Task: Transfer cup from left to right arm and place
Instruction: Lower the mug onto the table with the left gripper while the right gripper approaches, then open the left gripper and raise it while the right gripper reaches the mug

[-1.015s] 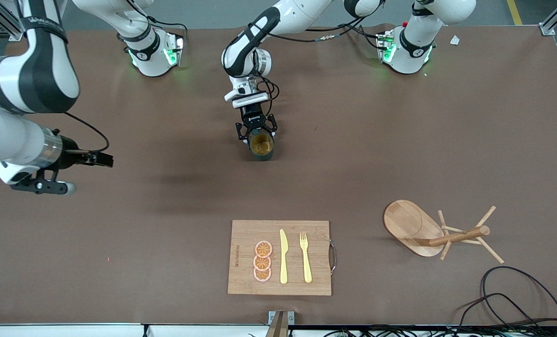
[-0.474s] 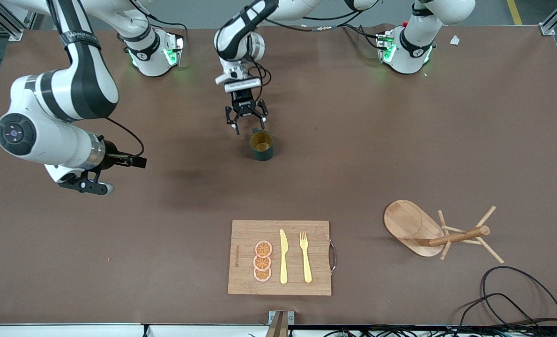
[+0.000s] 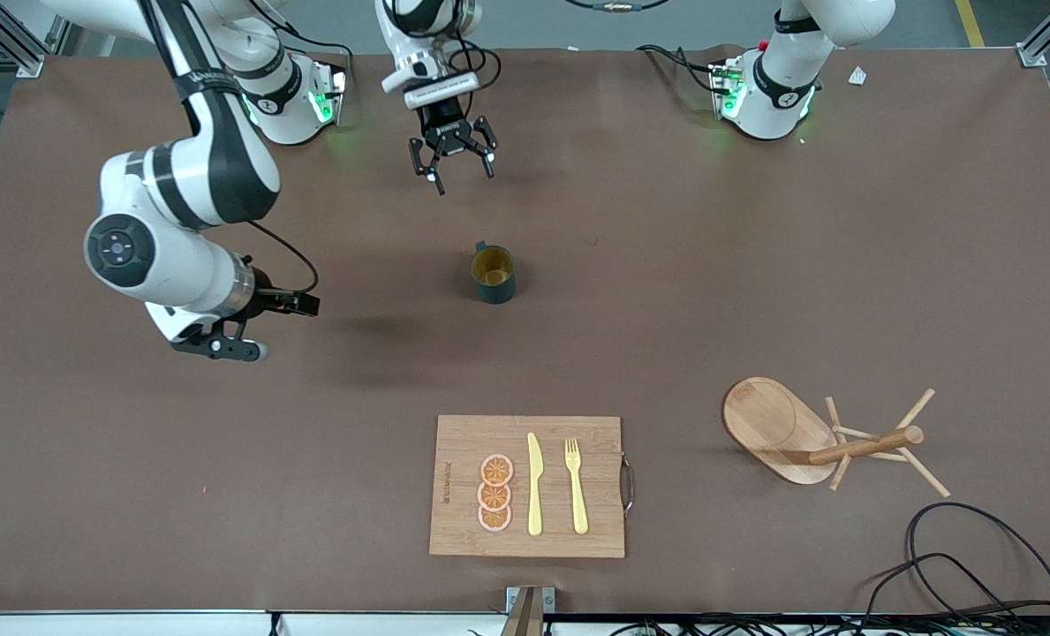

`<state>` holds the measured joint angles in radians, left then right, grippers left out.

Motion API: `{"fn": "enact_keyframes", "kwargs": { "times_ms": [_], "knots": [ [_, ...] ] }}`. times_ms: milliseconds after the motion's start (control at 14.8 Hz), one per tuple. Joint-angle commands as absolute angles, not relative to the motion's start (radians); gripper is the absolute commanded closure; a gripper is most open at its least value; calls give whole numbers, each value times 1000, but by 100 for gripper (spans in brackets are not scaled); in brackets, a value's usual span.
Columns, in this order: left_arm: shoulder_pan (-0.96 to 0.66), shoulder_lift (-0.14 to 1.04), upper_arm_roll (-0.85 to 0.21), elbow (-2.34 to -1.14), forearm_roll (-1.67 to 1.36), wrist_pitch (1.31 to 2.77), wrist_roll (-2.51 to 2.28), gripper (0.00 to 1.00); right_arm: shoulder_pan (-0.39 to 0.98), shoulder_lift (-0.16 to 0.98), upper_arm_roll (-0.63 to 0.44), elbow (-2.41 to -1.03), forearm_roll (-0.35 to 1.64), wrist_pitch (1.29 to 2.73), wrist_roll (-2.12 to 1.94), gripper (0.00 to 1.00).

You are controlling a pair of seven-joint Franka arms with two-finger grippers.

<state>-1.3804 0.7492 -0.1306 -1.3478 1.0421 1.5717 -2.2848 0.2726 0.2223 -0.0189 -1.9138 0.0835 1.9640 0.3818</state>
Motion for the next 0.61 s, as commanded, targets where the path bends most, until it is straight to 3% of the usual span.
{"fn": "enact_keyframes", "kwargs": {
  "times_ms": [0, 271, 541],
  "knots": [
    [-1318, 614, -126, -1387, 953, 1572, -2176, 0, 327, 207, -23, -1994, 115, 2057, 439, 0],
    [-1212, 503, -126, -1387, 859, 1496, -1944, 0, 417, 202, -21, -2095, 141, 2190, 489, 0],
    [-1070, 372, -129, -1432, 764, 1503, -1794, 0, 515, 202, -15, -2109, 169, 2230, 624, 0]
  ]
}}
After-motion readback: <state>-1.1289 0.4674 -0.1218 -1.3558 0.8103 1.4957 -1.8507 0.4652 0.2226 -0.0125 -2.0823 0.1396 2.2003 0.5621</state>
